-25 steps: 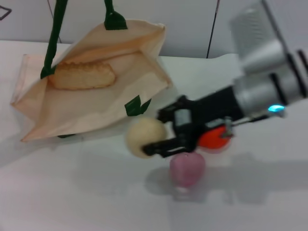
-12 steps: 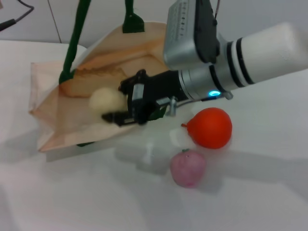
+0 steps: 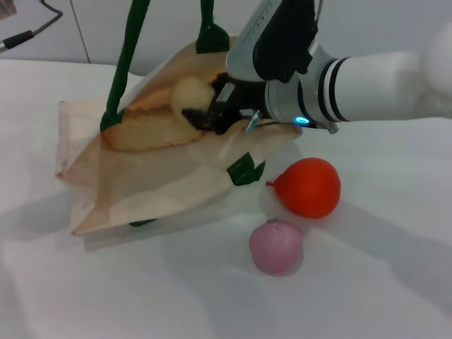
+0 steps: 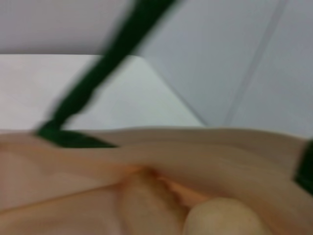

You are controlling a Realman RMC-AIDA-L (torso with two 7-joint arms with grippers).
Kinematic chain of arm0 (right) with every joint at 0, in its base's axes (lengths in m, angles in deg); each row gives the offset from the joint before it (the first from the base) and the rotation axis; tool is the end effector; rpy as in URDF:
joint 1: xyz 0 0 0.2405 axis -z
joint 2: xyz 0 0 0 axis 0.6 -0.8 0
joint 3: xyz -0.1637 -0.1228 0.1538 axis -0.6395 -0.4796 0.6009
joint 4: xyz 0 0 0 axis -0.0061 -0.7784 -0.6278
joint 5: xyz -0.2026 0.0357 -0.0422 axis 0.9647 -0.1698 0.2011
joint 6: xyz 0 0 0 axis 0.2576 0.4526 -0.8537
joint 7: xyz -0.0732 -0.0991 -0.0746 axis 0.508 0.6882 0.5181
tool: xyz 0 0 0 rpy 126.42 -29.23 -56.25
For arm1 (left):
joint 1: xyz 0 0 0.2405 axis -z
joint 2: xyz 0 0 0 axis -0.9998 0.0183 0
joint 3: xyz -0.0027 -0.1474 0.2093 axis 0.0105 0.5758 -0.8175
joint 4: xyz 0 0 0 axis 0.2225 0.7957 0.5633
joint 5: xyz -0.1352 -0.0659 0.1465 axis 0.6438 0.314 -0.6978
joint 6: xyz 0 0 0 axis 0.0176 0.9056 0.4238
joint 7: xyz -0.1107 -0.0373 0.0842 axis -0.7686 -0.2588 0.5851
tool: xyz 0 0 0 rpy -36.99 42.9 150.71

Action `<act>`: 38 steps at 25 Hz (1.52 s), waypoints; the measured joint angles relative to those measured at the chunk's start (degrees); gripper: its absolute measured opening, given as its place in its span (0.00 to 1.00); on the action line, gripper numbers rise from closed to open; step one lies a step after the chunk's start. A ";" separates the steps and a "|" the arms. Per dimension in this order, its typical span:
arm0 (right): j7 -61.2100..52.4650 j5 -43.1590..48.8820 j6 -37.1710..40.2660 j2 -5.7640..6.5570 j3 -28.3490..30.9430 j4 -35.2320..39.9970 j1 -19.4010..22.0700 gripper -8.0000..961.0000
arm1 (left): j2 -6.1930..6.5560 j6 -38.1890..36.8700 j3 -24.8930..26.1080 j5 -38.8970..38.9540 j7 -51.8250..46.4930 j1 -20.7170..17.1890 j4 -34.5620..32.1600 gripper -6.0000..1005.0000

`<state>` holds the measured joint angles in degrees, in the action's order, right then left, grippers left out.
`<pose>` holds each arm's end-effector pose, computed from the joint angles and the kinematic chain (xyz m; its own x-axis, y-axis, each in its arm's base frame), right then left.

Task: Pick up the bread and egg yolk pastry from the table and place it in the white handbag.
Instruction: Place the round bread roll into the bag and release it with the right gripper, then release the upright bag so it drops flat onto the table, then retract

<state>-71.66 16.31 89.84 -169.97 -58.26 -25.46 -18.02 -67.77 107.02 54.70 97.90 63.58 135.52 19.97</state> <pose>0.0870 0.4284 -0.1156 0.9855 -0.0979 -0.1384 -0.1516 -0.8741 -0.4614 -0.1864 0.4152 0.1319 0.1845 0.5990 0.7792 0.6523 -0.6677 0.3588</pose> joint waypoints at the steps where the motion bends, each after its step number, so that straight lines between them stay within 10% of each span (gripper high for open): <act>1: -1.23 0.08 -2.24 0.00 -1.21 -0.19 0.00 0.57 | 0.00 0.33 0.00 0.14 -0.01 0.00 0.00 0.26; 13: -4.87 -0.09 -10.45 0.16 -3.55 -1.92 0.18 0.57 | -0.17 3.31 0.89 1.68 -0.19 -0.67 -0.59 0.26; 21: -4.17 -0.61 0.62 0.81 1.71 3.17 3.33 0.69 | -0.17 3.34 0.89 3.26 -0.07 -2.60 -1.87 0.26; 24: -0.88 -0.22 7.93 1.11 7.04 8.92 8.26 0.90 | -0.15 3.33 0.89 3.69 -0.13 -3.26 -2.09 0.26; 38: 22.26 -10.04 53.64 1.08 48.70 7.92 20.19 0.93 | -0.17 -4.55 0.34 4.18 2.76 -5.78 -1.62 0.27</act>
<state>-49.41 6.27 143.48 -168.89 -9.57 -17.54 2.17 -67.94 102.47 55.04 102.08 66.35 129.74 18.35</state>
